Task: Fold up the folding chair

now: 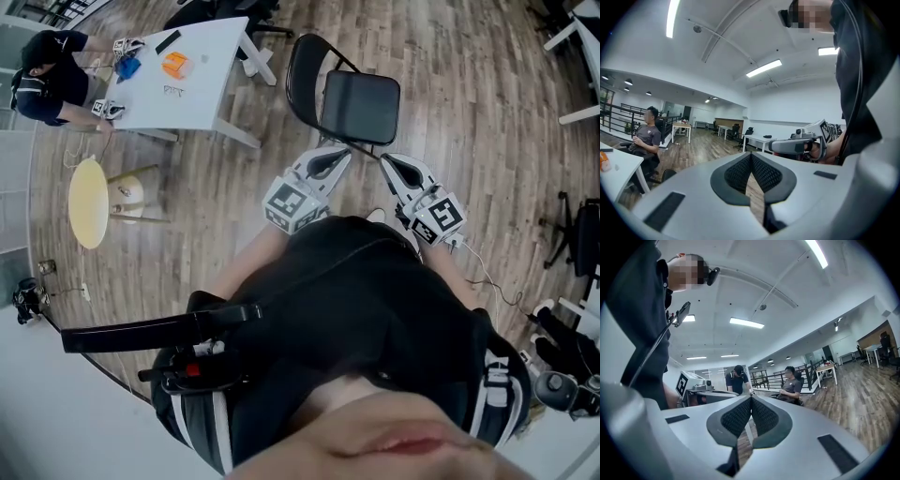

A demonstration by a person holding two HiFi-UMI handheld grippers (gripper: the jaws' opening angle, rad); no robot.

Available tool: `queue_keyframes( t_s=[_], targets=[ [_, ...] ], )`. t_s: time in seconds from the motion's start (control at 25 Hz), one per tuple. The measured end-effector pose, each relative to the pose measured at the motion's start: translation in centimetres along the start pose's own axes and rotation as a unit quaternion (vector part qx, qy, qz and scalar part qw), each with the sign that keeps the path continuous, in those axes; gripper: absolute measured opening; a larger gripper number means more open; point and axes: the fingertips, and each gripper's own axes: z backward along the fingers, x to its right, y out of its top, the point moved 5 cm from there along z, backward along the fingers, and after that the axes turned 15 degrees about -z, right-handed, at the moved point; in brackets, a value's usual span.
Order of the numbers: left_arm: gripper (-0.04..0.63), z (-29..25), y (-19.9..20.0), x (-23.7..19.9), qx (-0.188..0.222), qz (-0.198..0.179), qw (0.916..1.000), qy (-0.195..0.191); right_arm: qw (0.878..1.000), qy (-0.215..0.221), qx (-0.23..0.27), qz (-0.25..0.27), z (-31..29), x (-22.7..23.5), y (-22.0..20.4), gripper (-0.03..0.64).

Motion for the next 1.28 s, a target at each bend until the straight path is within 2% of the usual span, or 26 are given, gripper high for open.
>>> queue_keyframes(
  t_s=[0.16,0.48,0.64,0.92,1.08,1.28],
  targets=[
    [0.005,-0.3,0.1,0.2,0.000,0.002,1.0000,0.004,1.000,0.012,-0.007,-0.008,0.3,0.5,-0.1,0.009],
    [0.005,-2.2,-0.4,1.8,-0.020,-0.003,0.9998,-0.003,0.999,0.019,0.010,0.030,2.3,1.3,0.2,0.009],
    [0.005,-3.1,-0.5,1.7,-0.023,-0.004,0.9997,0.011,0.999,0.030,0.032,0.018,3.1,2.4,0.8,0.011],
    [0.005,-4.9,-0.4,1.7,-0.041,0.007,0.9984,0.039,0.999,0.044,0.024,0.018,3.8,4.2,1.0,0.011],
    [0.005,-6.3,-0.4,0.3,-0.052,0.006,0.9971,0.056,0.998,0.058,0.021,0.012,3.4,5.9,1.9,0.011],
    [0.005,-7.0,0.2,-0.7,-0.051,0.003,0.9964,0.068,0.999,0.049,0.016,0.004,3.2,7.8,2.3,0.011]
  ],
)
